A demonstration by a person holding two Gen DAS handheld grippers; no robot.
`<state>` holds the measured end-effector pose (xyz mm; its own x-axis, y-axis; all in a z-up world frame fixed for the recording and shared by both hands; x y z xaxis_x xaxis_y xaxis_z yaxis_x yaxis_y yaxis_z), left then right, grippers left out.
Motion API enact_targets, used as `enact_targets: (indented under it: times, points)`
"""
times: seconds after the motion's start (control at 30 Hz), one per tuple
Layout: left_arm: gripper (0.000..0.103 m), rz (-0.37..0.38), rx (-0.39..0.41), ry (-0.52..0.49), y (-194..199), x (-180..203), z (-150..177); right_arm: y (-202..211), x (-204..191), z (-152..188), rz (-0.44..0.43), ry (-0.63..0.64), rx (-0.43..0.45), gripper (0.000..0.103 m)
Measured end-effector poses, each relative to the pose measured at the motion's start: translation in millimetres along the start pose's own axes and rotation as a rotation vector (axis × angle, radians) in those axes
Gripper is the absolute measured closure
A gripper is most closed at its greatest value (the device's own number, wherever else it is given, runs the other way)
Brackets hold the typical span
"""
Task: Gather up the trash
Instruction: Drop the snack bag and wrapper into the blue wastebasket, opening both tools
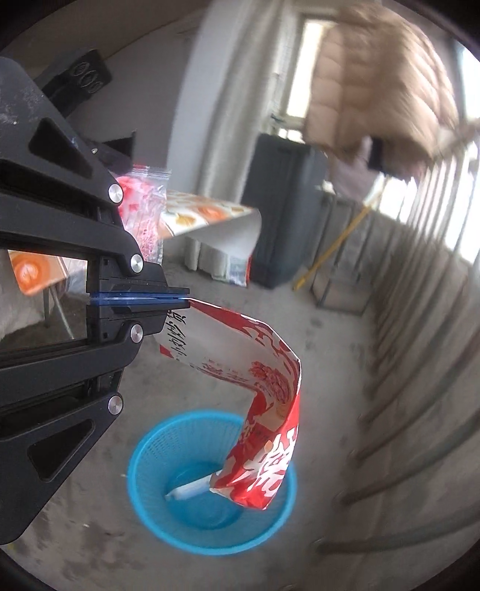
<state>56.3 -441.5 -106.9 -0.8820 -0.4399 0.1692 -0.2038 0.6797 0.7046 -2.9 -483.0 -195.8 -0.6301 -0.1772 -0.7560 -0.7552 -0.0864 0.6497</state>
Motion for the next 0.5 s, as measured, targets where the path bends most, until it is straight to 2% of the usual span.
enact_targets:
  times: [0.13, 0.23, 0.27, 0.3, 0.37, 0.4, 0.43, 0.5]
  points:
    - [0.103, 0.019, -0.063, -0.007, -47, 20, 7, -17, 48, -15, 0.006, -0.139, -0.005, 0.101]
    - [0.100, 0.057, -0.110, 0.012, -85, 33, 11, -32, 86, -22, 0.009, -0.241, -0.027, 0.088]
    - [0.091, 0.076, -0.147, 0.023, -99, 37, 16, -34, 106, -22, 0.037, -0.278, -0.040, 0.065]
    - [0.075, 0.096, -0.192, 0.031, -112, 42, 23, -39, 126, -24, 0.078, -0.321, -0.042, 0.042]
    - [0.063, 0.080, -0.262, 0.029, -131, 45, 35, -46, 162, -24, 0.175, -0.372, -0.034, 0.040]
    - [0.063, 0.073, -0.269, 0.017, -133, 46, 37, -48, 179, -22, 0.214, -0.404, -0.037, 0.040]
    - [0.061, 0.077, -0.263, 0.008, -131, 47, 38, -47, 194, -17, 0.236, -0.446, -0.040, 0.040]
    - [0.046, 0.086, -0.237, -0.005, -122, 49, 36, -41, 207, -11, 0.225, -0.473, -0.030, 0.039]
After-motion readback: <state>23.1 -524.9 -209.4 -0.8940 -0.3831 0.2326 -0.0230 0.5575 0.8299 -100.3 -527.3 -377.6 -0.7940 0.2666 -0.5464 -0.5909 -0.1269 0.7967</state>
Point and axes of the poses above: each gripper's, at about its wrist camera, not at the fingertips, and y roughly against the way its jaws point, x to its right, z to its underside, the point moved 9 cm from there along -y, roughly the way its jaws point, and after that the axes turned 6 degrees about z, right-handed, at the moved point
